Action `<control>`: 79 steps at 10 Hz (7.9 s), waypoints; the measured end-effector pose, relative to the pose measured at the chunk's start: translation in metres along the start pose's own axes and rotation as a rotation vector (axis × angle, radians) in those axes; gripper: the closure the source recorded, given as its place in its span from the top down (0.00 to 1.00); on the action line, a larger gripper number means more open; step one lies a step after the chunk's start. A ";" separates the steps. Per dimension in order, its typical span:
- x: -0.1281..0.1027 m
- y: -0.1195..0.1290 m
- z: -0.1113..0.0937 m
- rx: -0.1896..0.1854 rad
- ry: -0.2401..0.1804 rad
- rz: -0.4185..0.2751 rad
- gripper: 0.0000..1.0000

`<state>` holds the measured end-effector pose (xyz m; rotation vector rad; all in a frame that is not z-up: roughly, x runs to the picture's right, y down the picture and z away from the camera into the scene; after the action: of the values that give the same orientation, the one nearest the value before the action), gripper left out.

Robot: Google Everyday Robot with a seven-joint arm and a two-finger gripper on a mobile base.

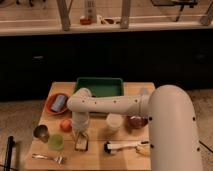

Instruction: Wipe table surface with eraser

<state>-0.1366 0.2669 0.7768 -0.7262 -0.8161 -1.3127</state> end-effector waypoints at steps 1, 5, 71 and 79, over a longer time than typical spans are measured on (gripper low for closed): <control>-0.006 -0.005 -0.004 0.005 0.003 -0.029 0.00; -0.049 -0.017 0.008 0.028 -0.057 -0.098 0.00; -0.005 0.009 0.005 0.020 -0.010 -0.038 0.00; -0.005 0.009 0.005 0.019 -0.010 -0.038 0.00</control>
<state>-0.1284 0.2748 0.7753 -0.7056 -0.8535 -1.3345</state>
